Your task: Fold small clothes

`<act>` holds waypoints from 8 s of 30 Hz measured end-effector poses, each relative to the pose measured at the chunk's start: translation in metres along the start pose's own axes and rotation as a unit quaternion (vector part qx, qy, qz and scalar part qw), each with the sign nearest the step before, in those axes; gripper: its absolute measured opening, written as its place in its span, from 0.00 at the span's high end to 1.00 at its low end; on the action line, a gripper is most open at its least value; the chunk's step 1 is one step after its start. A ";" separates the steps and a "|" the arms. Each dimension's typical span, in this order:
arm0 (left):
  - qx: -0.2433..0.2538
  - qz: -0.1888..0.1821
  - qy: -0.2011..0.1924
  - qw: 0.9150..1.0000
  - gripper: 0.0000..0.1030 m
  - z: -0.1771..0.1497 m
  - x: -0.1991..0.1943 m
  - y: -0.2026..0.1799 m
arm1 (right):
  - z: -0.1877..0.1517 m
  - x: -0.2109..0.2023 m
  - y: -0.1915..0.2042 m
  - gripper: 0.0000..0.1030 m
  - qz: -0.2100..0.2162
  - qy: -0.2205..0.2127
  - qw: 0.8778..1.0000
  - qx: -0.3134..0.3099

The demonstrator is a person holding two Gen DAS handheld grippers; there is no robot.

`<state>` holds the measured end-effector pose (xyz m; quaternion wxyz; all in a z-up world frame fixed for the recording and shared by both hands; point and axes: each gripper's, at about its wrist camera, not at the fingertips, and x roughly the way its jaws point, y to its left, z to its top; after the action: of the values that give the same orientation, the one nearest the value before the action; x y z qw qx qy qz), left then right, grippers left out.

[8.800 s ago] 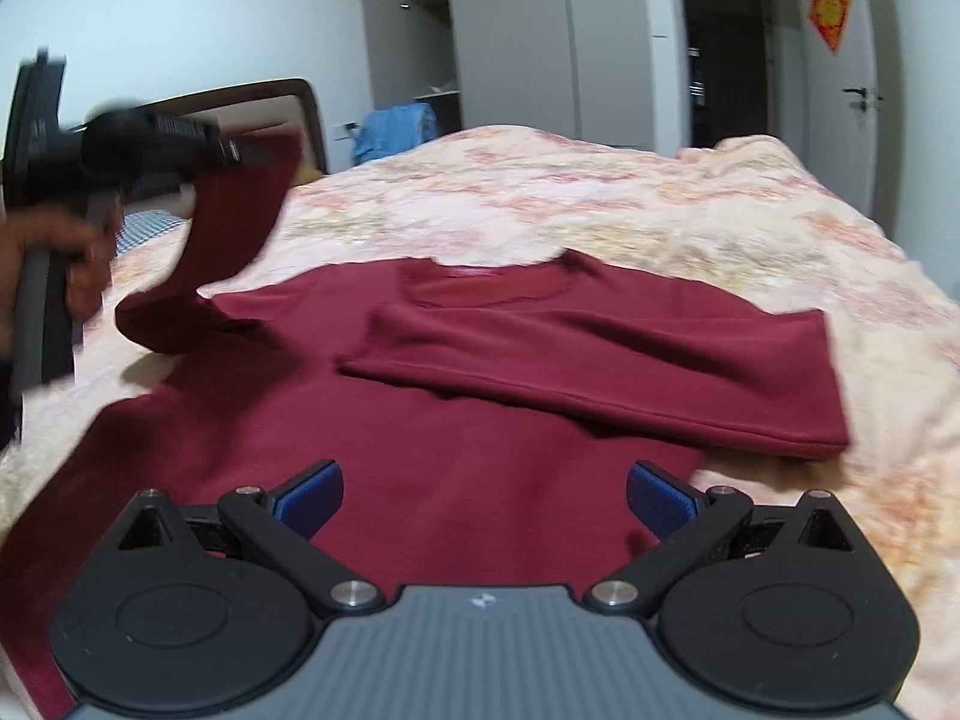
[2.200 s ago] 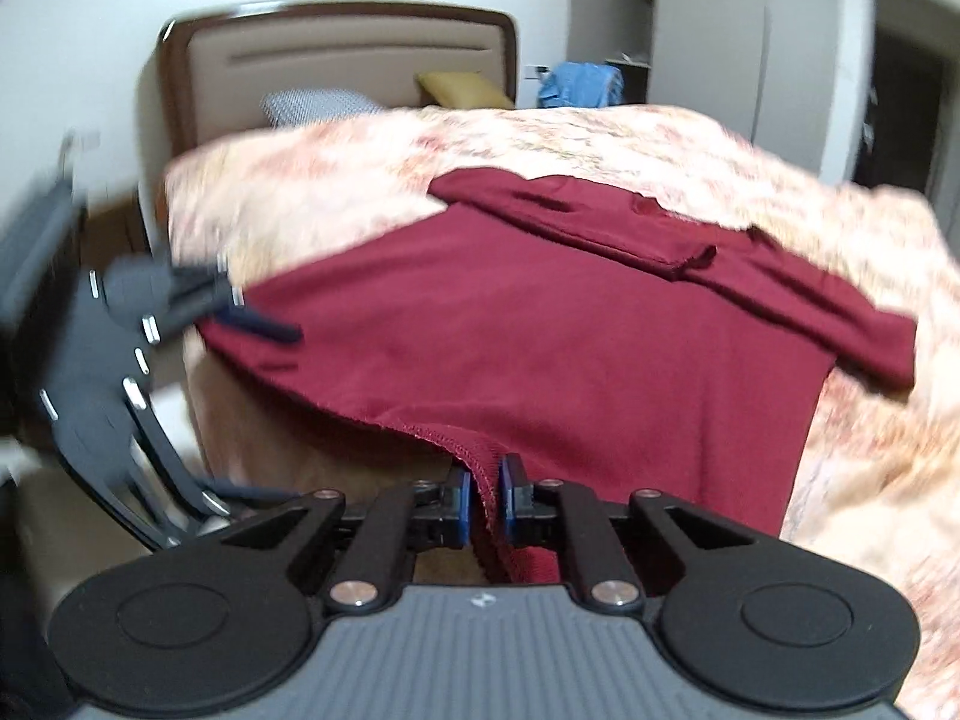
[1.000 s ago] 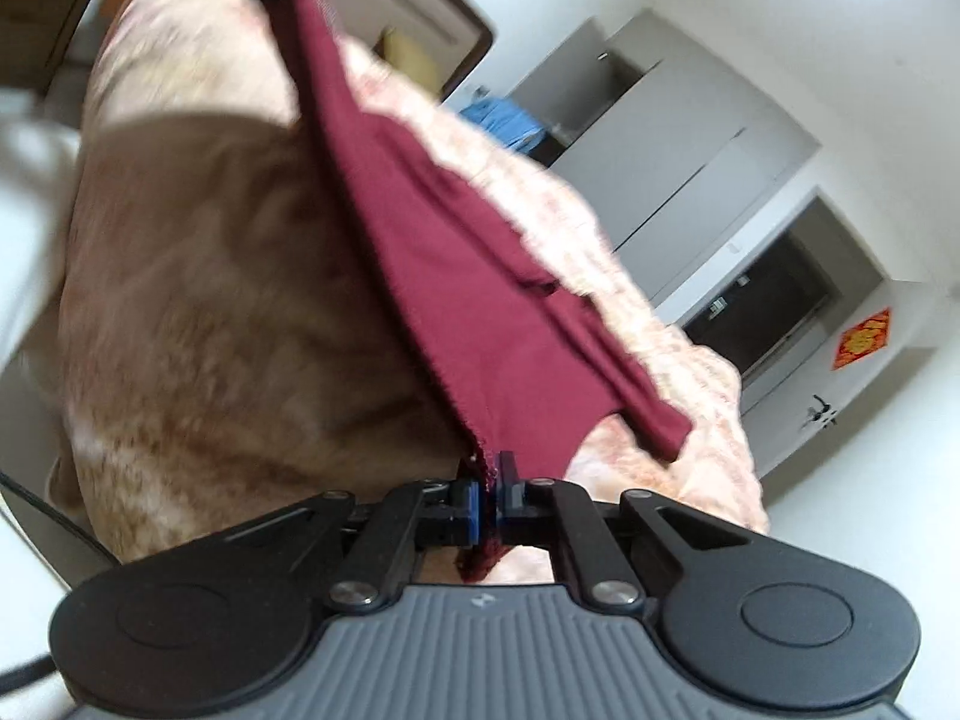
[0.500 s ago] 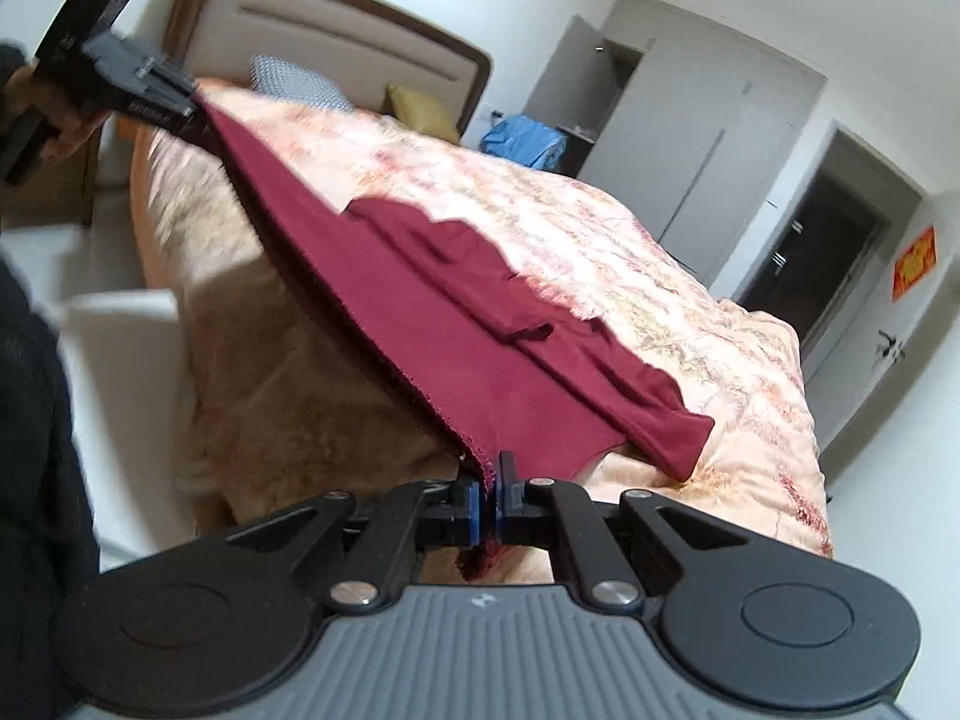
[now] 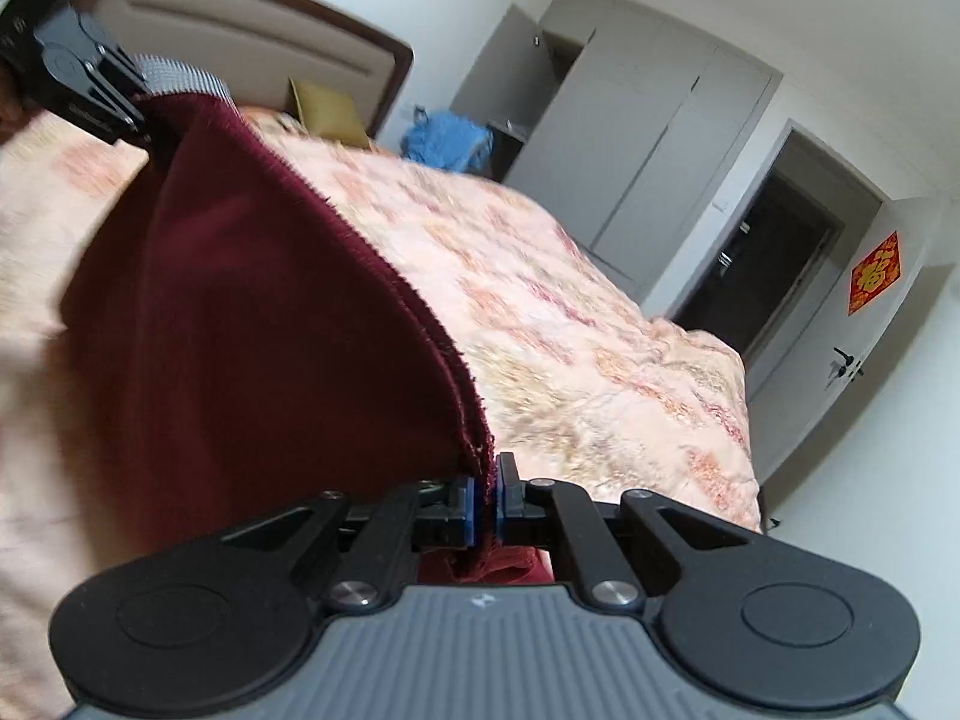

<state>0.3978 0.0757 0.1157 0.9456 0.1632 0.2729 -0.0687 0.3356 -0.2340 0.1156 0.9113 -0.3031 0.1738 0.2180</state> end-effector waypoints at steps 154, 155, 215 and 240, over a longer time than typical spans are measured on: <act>-0.475 -0.051 -0.129 0.869 0.01 -0.207 0.057 -0.026 | -0.060 0.126 0.143 0.00 0.031 -0.028 0.970 0.240; -0.474 -0.051 -0.130 0.870 0.01 -0.207 0.057 -0.026 | -0.060 0.126 0.142 0.00 0.031 -0.029 0.970 0.240; -0.197 -0.183 -0.038 0.962 0.01 -0.079 0.003 -0.140 | -0.207 -0.064 0.063 0.00 -0.093 0.038 0.939 0.330; -0.258 -0.066 0.051 0.963 0.01 -0.107 0.037 -0.134 | -0.132 0.060 -0.018 0.24 0.005 0.032 0.911 0.411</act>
<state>0.3469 -0.0141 -0.0254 0.9338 -0.1013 0.3396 -0.0494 0.3708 -0.3123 -0.0022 0.9481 0.0923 0.2784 0.1226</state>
